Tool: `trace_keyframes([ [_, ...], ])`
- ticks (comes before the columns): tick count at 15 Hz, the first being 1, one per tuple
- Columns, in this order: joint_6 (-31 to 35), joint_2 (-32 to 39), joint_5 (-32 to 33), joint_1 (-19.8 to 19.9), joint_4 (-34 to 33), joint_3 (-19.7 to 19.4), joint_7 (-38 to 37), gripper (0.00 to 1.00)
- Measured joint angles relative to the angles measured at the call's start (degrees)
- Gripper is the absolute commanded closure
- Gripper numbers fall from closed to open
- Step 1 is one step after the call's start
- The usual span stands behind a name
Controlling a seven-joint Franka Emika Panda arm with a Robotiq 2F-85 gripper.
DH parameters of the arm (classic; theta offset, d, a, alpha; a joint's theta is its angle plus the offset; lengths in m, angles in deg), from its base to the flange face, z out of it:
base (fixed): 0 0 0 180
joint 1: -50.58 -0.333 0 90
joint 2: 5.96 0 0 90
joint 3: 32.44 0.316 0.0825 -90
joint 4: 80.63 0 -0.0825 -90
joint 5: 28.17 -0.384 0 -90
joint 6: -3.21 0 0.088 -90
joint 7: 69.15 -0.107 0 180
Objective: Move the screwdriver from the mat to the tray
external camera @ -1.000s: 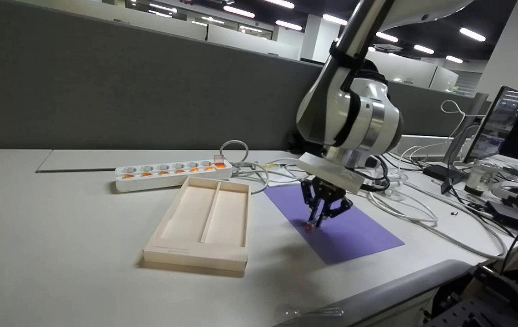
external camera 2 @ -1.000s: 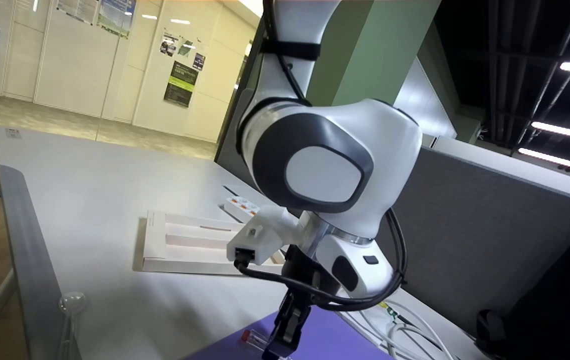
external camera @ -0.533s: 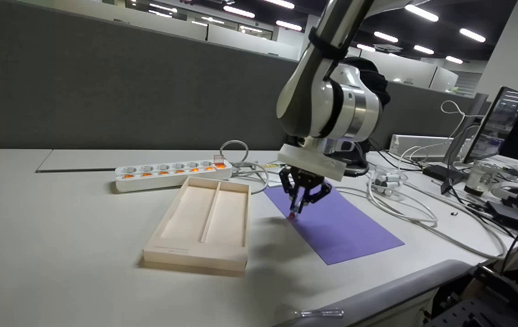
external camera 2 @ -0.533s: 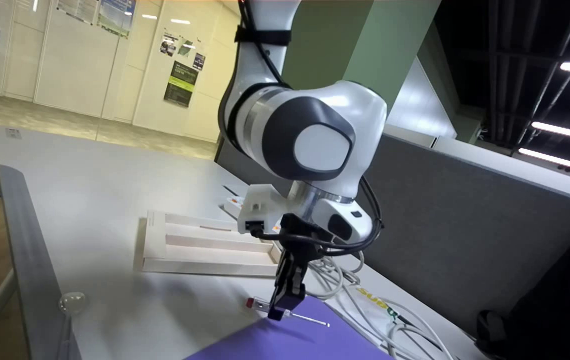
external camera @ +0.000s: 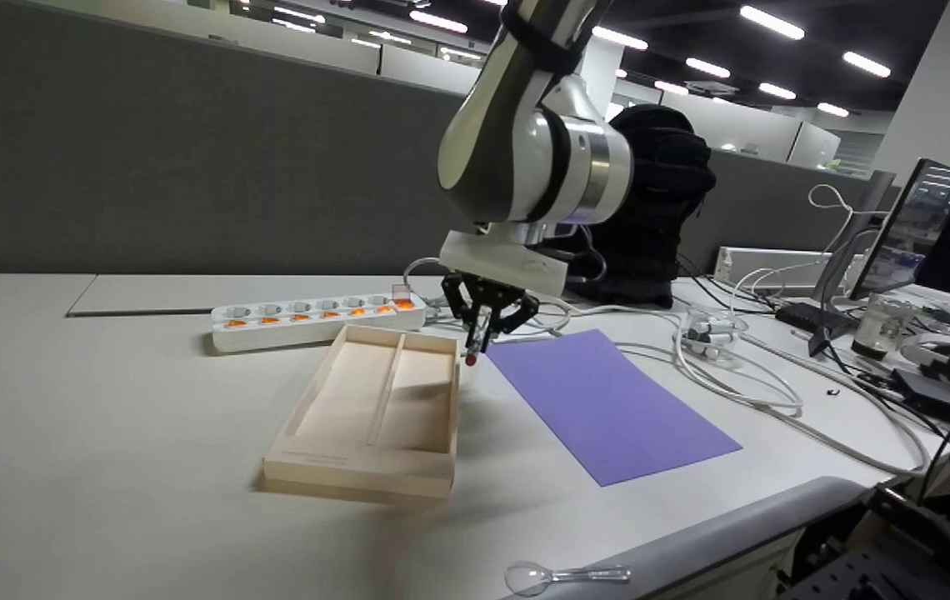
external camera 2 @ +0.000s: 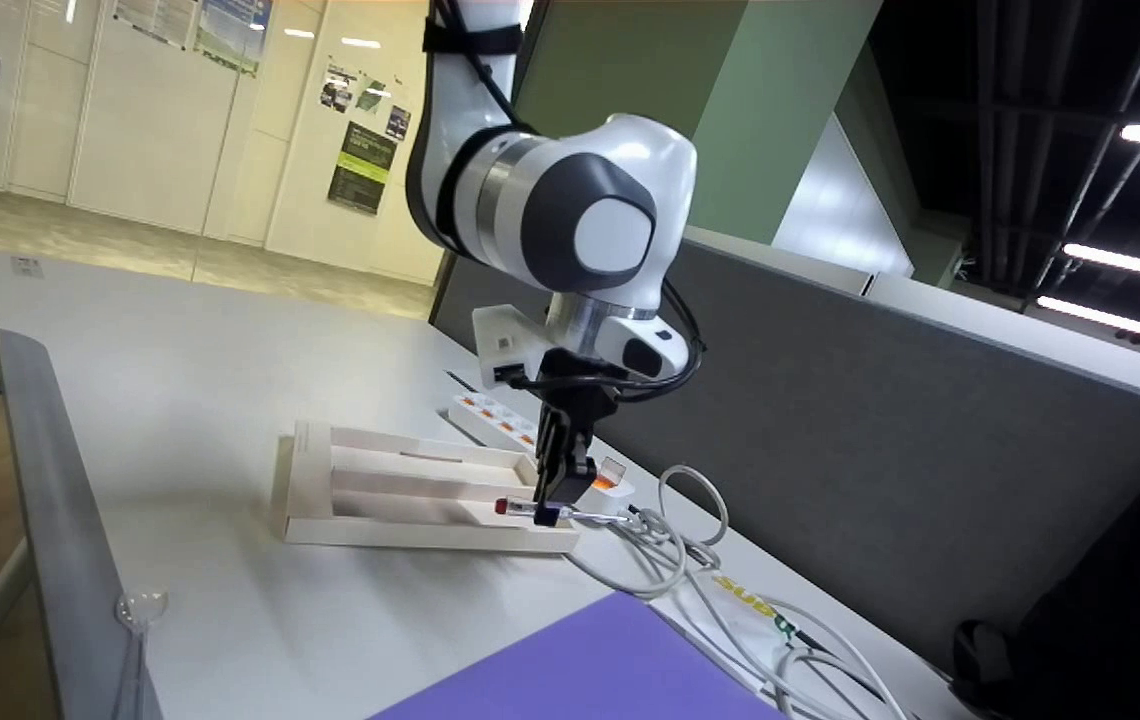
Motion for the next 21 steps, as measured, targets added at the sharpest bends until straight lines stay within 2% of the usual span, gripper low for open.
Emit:
trace_keyframes([
  [7,-4.48,1.21,0.02,0.39,-5.11,1.73,-0.03,0.95],
  [19,-2.03,7.89,0.97,0.69,-8.54,3.9,1.06,0.95],
  [20,-1.95,8.21,0.96,0.7,-8.75,4.07,1.1,0.57],
  [21,-1.95,8.4,0.92,0.71,-8.95,4.24,1.11,0.55],
])
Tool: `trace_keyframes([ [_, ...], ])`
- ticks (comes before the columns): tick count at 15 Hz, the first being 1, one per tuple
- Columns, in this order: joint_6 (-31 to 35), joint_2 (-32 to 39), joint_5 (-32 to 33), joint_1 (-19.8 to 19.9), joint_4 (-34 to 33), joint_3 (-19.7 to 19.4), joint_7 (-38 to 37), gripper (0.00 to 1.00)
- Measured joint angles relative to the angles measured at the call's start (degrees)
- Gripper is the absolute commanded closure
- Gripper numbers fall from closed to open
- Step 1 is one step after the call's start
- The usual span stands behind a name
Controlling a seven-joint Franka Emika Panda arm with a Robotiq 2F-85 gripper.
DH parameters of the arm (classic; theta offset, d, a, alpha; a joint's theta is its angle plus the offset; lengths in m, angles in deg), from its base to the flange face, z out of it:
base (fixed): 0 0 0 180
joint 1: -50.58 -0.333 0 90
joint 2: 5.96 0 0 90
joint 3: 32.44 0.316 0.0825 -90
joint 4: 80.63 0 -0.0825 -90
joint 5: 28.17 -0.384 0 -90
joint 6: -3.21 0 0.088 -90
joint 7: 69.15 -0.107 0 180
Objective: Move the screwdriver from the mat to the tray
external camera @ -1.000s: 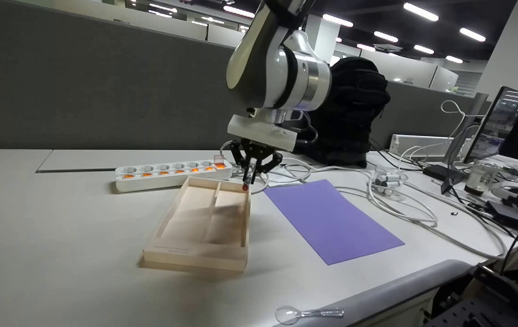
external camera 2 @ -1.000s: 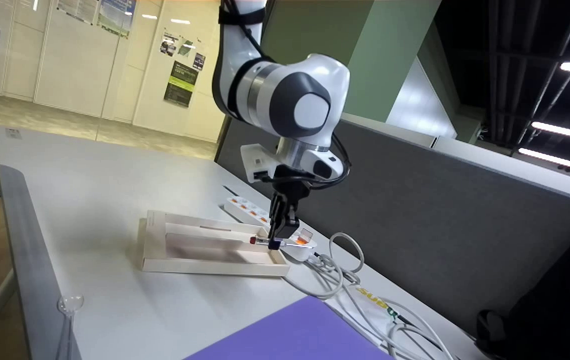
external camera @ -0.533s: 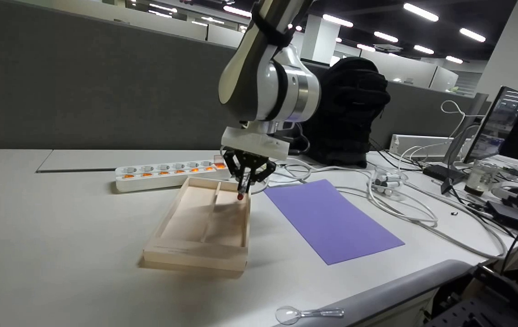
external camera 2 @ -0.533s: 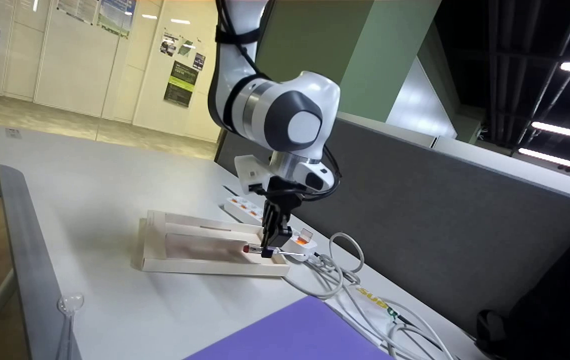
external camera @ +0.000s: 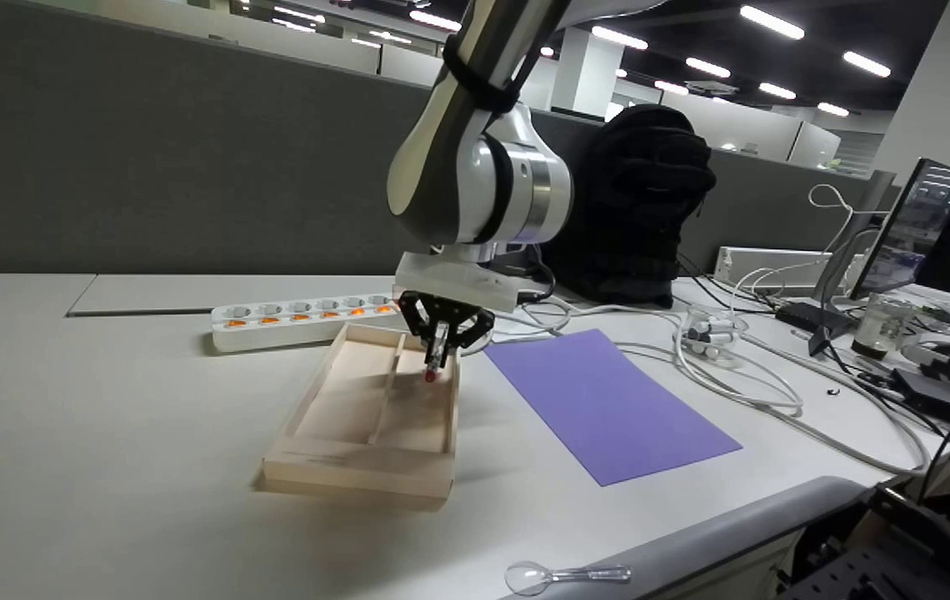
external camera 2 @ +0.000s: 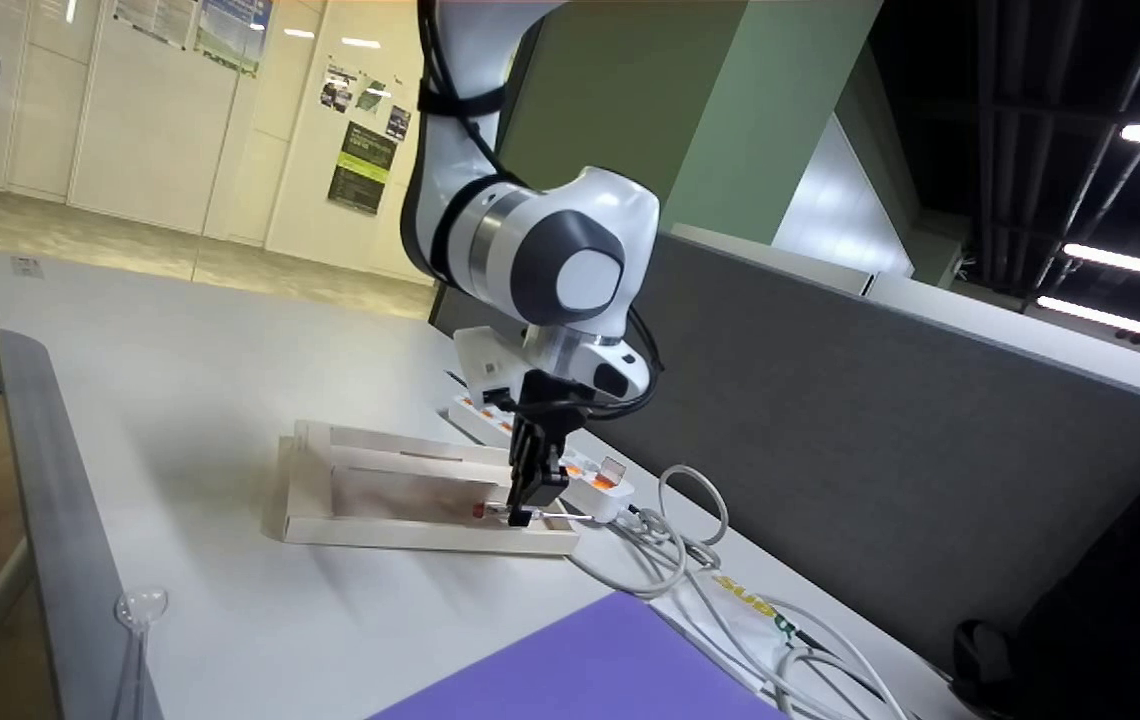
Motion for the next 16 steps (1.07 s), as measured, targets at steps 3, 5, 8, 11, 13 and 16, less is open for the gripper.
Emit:
trace_keyframes([
  [3,-0.04,0.05,-0.02,0.01,-0.36,0.12,0.01,0.36],
  [5,-0.04,0.04,-0.04,0.05,-0.68,0.09,0.01,0.22],
  [8,-0.01,-0.27,-0.07,0.05,-1.04,-0.02,0.01,0.02],
  [11,-0.39,-1.6,-0.22,0.1,-1.19,-0.14,-0.14,0.0],
  [13,-3.73,-3.62,-0.3,0.06,-1.2,-0.86,-0.97,0.0],
  [16,-10.15,-7.67,1.54,0.09,-1.08,-3.83,-3.13,0.0],
])
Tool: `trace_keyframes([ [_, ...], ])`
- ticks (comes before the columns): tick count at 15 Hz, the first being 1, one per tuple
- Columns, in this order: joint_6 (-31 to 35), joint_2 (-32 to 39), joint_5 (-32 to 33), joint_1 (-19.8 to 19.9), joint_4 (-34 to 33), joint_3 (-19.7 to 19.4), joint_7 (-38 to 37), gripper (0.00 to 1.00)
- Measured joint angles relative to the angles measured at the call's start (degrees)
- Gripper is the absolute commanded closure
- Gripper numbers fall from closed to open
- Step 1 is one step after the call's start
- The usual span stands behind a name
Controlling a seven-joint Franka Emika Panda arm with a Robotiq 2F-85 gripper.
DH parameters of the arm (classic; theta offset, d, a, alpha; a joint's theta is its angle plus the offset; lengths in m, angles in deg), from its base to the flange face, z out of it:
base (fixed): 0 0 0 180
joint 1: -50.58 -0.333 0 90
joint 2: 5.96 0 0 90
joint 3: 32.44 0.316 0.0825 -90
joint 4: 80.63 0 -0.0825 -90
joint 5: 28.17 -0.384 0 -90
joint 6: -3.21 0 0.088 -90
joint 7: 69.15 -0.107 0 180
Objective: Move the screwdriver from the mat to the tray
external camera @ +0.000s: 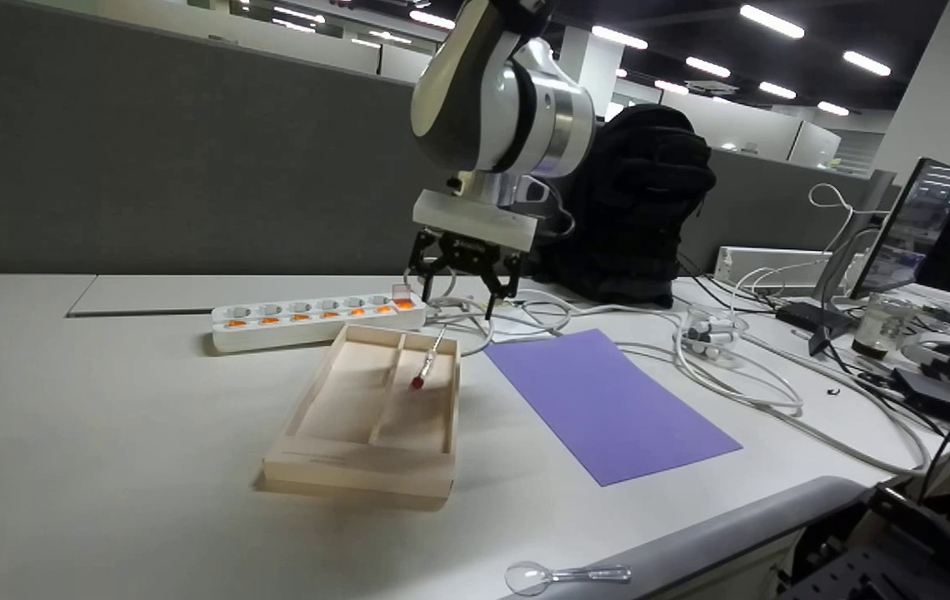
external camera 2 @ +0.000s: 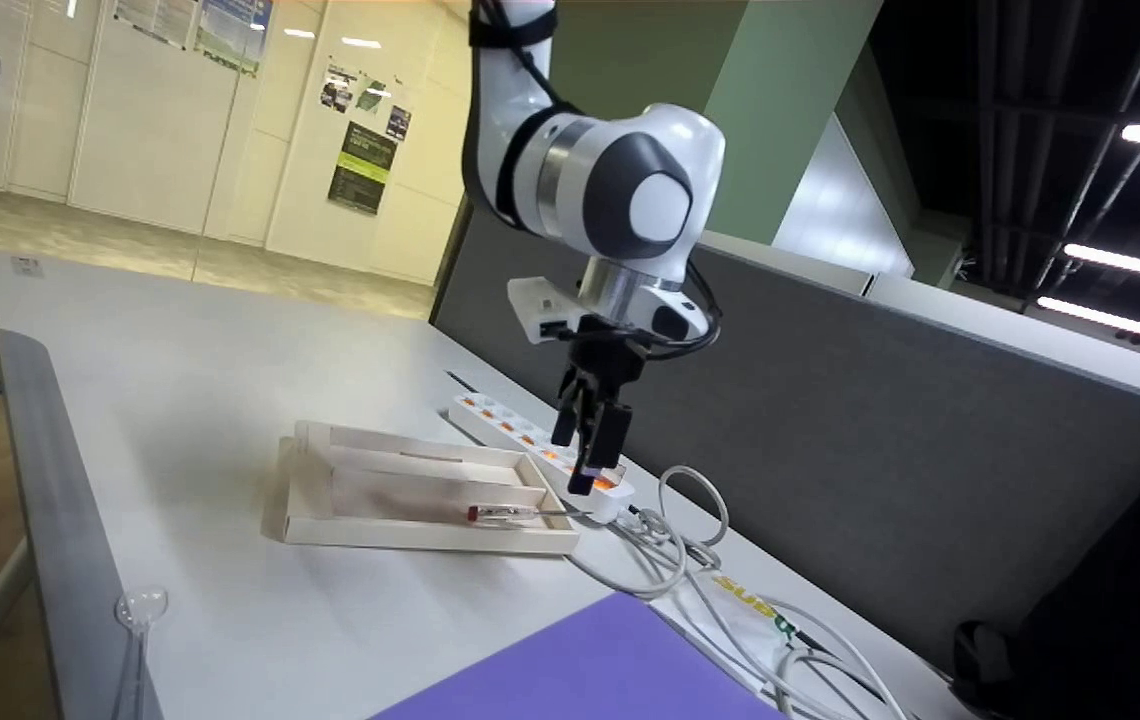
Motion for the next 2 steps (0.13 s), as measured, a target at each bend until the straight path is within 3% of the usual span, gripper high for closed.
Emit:
trace_keyframes([
  [2,-4.23,-2.78,2.0,1.1,0.73,-2.12,-1.56,0.0],
])
